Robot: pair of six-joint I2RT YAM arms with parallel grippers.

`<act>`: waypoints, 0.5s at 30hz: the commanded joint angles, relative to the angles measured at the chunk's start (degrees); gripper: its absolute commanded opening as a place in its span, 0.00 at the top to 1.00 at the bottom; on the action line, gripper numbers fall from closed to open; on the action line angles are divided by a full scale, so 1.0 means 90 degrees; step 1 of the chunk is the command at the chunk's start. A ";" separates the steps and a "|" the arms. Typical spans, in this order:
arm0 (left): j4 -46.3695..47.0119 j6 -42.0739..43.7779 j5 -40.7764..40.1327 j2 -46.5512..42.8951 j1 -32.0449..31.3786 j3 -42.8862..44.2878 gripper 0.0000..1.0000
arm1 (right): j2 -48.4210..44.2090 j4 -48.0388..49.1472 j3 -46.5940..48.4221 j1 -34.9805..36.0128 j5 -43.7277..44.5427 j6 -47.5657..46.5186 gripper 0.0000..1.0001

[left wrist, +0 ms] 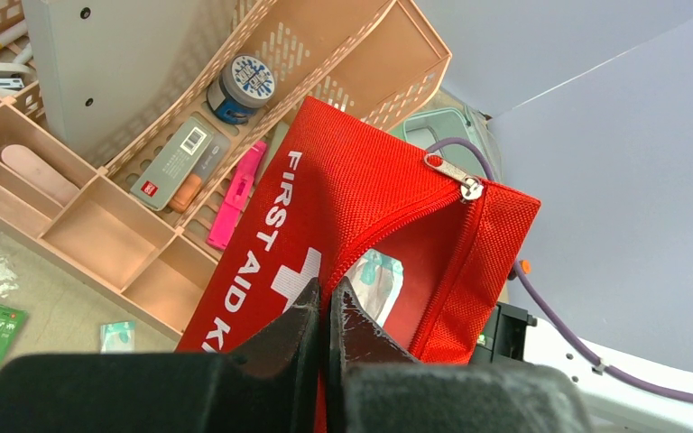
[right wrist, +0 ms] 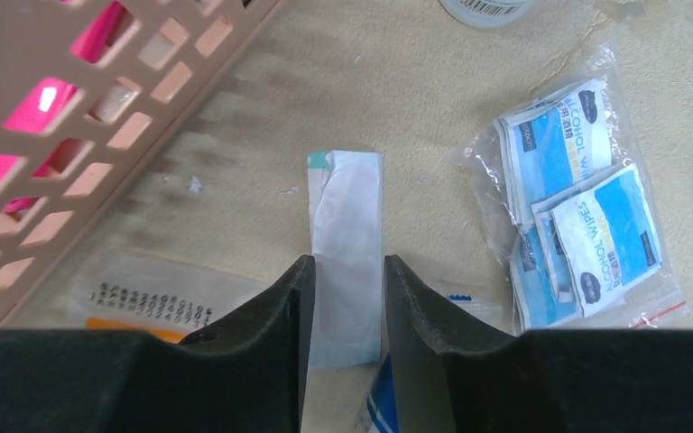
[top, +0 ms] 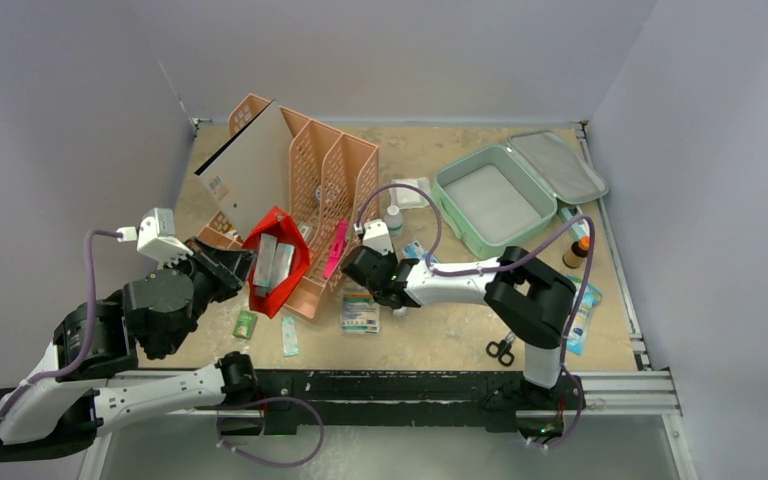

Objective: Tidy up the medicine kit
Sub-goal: Grasp the arm.

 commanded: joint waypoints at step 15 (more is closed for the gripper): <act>0.0082 -0.0089 -0.0048 0.0007 0.0009 0.0018 1.00 | 0.0519 0.0113 0.0385 -0.0139 0.0003 -0.0194 0.68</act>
